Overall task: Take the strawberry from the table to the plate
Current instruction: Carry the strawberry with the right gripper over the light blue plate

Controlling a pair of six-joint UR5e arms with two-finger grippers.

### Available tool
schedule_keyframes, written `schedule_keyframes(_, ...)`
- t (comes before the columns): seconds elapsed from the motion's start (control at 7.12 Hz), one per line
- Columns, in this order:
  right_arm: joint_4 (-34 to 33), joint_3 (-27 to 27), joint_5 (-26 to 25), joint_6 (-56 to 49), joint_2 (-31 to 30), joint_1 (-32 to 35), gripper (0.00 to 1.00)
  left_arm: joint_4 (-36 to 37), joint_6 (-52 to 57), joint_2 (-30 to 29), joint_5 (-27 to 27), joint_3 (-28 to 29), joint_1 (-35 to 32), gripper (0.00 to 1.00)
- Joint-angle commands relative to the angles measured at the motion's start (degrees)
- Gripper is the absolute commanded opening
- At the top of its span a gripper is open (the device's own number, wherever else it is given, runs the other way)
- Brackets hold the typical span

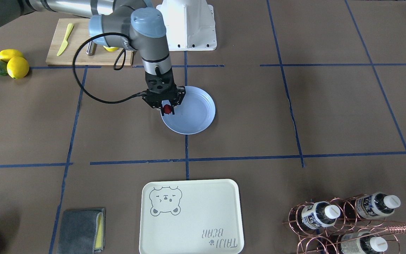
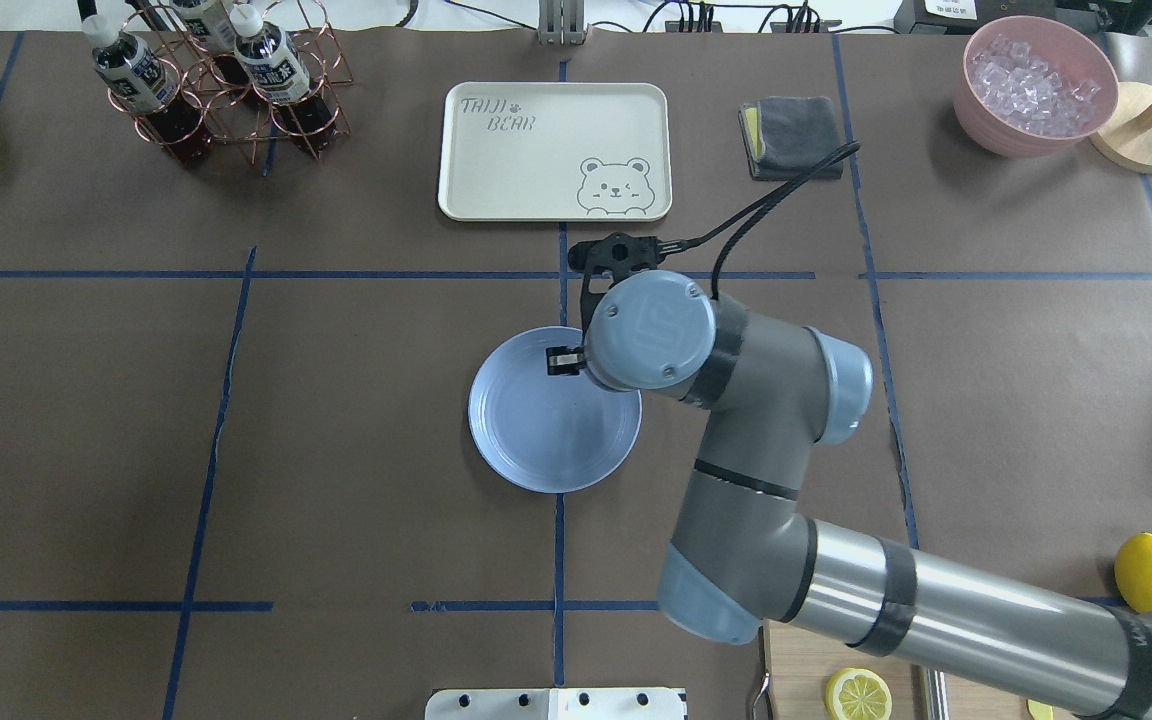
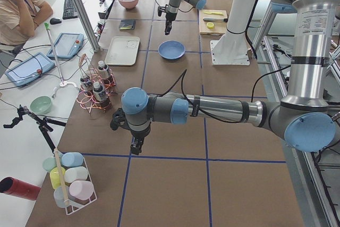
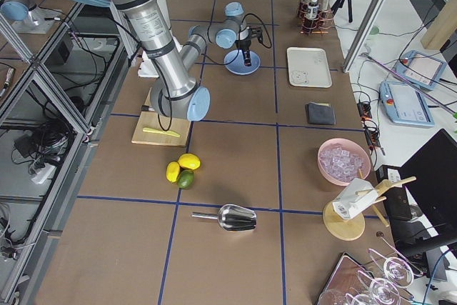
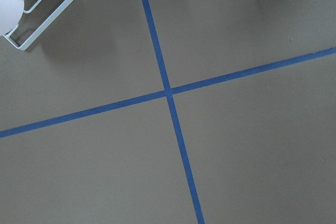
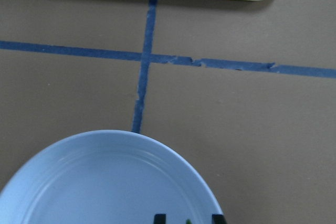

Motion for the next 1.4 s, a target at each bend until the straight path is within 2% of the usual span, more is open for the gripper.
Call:
schedule_keyframes(0.0,-0.1,-9.8,-3.3,5.2,6.9,-4.1,0.00,0.0,0.0,0.0,0.0,0.1,0.0,1.00)
schedule_keyframes(0.84,-0.7,-9.5,-3.3,5.2,6.2,-5.0,0.00,0.0,0.1,0.0,0.0,0.2,0.0,1.00)
schedule_keyframes(1.26,-0.7,-9.4,-4.9,4.9,6.2,-4.8,0.00,0.0,0.1,0.1,0.0,0.2,0.0,1.00)
